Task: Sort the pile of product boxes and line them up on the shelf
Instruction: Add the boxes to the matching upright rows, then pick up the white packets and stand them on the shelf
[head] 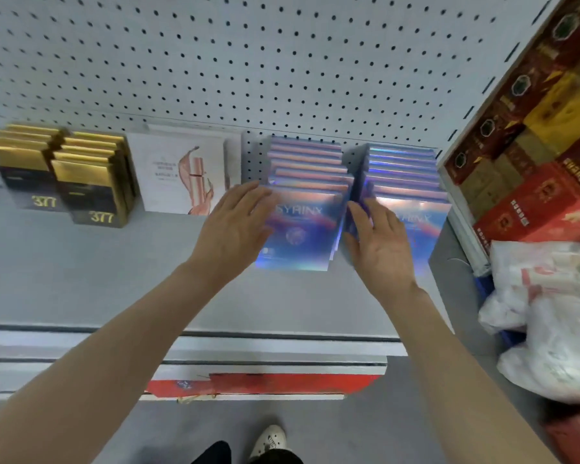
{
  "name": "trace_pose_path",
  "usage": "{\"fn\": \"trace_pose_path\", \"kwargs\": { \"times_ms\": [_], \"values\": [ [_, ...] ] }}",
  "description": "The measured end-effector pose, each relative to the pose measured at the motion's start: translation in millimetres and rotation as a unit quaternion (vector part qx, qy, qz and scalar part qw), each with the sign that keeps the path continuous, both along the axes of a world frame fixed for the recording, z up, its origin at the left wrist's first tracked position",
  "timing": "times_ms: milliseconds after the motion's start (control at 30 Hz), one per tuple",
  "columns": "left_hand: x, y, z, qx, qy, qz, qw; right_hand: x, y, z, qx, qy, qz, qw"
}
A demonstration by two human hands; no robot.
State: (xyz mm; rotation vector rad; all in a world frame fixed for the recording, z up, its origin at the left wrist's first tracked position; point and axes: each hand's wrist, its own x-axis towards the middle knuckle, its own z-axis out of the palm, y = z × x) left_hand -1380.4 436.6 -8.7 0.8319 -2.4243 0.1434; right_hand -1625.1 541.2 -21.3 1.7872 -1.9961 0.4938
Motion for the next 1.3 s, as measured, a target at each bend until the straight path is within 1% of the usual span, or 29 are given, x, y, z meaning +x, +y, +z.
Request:
{"fn": "trace_pose_path", "kwargs": {
  "times_ms": [100, 233, 433, 567, 700, 867, 1000, 1100, 1300],
  "values": [
    [54, 13, -4, 0.032, -0.002, 0.056, 0.998, 49, -5, -7, 0.007, 0.007, 0.045, 0.999],
    [138, 33, -16, 0.095, -0.002, 0.139, 0.986, 131, -15, -20, 0.045, 0.002, 0.109, 0.993],
    [286, 60, -42, 0.136, 0.011, 0.225, 0.965, 274, -28, -39, 0.086, -0.012, 0.206, 0.975],
    [381, 78, -49, 0.145, 0.026, 0.292, 0.945, 374, -37, -45, 0.101, -0.023, 0.256, 0.961],
    [469, 90, -53, 0.137, 0.026, 0.338, 0.931, 469, -51, -53, 0.113, -0.05, 0.299, 0.946],
    [561, 103, -49, 0.142, 0.02, 0.4, 0.905, 567, -77, -58, 0.121, -0.063, 0.351, 0.926],
    [620, 97, -54, 0.154, 0.045, 0.447, 0.88, 630, -107, -60, 0.139, -0.046, 0.399, 0.905],
    [660, 84, -59, 0.152, 0.043, 0.469, 0.869, 671, -135, -62, 0.139, -0.03, 0.427, 0.893],
    [736, 36, -56, 0.166, 0.046, 0.515, 0.84, 754, -203, -60, 0.142, -0.02, 0.451, 0.881]
  ]
}}
